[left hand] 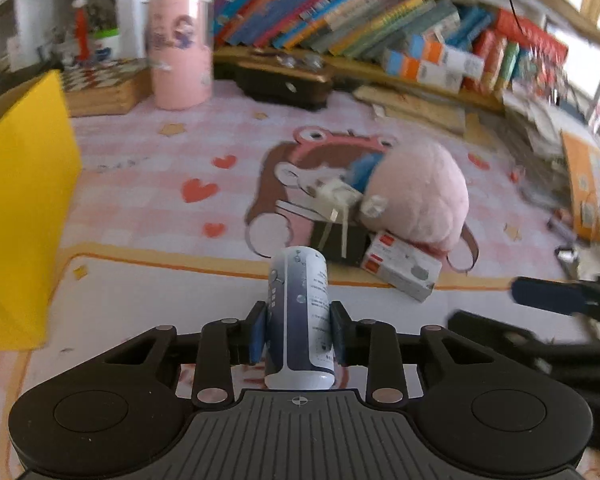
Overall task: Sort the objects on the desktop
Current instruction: 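Grasp the white spray bottle with the left tool while the right tool grasps the white card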
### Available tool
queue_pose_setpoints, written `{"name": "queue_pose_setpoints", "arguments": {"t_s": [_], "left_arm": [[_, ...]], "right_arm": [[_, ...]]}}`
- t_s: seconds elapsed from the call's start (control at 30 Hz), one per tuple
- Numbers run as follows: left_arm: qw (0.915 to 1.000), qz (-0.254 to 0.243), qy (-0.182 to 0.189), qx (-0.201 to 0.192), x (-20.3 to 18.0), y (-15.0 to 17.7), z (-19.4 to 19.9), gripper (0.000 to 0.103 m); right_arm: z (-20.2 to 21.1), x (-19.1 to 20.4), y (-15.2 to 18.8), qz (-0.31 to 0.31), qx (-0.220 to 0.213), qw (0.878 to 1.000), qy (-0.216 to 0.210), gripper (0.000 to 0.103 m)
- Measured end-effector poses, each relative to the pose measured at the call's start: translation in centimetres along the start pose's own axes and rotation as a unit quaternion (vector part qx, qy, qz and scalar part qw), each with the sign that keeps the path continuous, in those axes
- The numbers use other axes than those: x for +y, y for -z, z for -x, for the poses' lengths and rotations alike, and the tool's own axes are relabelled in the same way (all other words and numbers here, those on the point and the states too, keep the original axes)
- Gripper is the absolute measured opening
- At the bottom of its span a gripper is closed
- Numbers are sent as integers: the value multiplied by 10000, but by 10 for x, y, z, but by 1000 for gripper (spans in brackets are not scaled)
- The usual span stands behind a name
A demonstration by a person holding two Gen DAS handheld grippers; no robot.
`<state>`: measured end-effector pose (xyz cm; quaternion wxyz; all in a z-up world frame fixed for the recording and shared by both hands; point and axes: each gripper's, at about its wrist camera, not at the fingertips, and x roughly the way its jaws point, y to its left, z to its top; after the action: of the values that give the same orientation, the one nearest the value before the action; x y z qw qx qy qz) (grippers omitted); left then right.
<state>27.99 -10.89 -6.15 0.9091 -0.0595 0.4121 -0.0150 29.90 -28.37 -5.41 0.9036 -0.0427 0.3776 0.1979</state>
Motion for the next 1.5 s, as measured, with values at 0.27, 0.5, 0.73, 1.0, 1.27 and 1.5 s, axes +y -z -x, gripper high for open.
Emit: {"name": "queue_pose_setpoints", "arguments": {"t_s": [0.27, 0.5, 0.73, 1.0, 1.27, 1.5], "left_arm": [[9961, 809, 153, -331, 39, 1, 59, 31], [9947, 943, 48, -404, 51, 9, 77, 31], [9948, 901, 176, -448, 53, 12, 88, 31], [9933, 929, 416, -549, 56, 17, 99, 31], [9910, 1008, 596, -654, 61, 24, 110, 31], [9891, 1068, 730, -702, 69, 33, 120, 31]], "right_arm": [[-41, 9, -18, 361, 46, 9991, -237, 57], [-66, 8, -21, 449, 190, 9986, -186, 50], [-59, 16, -17, 716, 202, 9968, -304, 28], [-25, 25, -10, 206, 281, 9982, -484, 28], [18, 41, -11, -6, 98, 9976, -678, 28], [47, 61, -9, -58, 73, 9965, -828, 28]]}}
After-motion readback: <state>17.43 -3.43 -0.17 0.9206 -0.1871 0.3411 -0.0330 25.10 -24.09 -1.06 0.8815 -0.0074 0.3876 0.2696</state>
